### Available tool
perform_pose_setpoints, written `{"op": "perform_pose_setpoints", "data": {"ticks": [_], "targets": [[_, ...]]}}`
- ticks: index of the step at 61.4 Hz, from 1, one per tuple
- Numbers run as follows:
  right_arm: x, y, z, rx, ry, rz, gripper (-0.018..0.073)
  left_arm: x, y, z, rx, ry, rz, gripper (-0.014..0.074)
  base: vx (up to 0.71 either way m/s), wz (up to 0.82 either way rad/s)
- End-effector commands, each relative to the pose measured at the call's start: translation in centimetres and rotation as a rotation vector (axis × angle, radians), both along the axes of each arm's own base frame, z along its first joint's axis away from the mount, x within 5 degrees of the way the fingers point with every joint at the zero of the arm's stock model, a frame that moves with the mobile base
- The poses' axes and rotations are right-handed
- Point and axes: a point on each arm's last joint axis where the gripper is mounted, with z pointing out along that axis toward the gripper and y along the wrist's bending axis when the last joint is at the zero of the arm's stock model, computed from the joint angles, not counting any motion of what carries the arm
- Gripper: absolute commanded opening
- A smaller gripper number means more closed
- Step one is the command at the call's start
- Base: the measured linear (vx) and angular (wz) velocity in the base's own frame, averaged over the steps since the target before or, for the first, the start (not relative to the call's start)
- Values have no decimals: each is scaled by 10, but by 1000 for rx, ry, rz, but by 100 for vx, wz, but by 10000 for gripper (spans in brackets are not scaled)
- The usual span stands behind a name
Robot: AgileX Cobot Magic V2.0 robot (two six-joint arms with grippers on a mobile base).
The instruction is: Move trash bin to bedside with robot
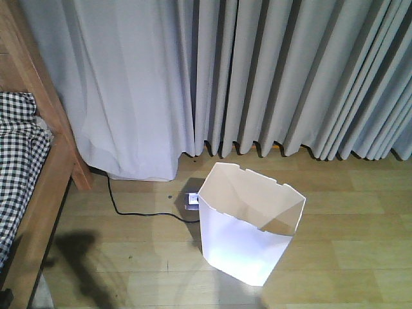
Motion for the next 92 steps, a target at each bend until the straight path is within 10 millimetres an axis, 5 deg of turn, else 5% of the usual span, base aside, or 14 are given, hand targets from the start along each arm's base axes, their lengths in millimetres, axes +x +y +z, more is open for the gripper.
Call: {"op": "perform_pose_setpoints", "data": {"ticks": [1, 13, 18, 28, 74, 92], "targets": [[0, -2, 15, 33, -82, -27, 495, 1, 0, 1, -8, -72, 0, -7, 0, 0], [0, -1, 11, 24, -45, -9, 470, 1, 0, 1, -8, -72, 0, -7, 0, 0], [0, -1, 9, -3, -30, -9, 355, 1, 0, 1, -8, -72, 0, -7, 0, 0], [0, -2, 8, -47, -18, -16, -15, 1, 0, 1, -8, -72, 0, -7, 0, 0], [0, -2, 7, -47, -15, -14, -8, 1, 0, 1, -8, -72, 0, -7, 0, 0], [0, -11, -23, -80, -75, -96, -8, 1, 0, 1, -8, -72, 0, -7, 0, 0]]}}
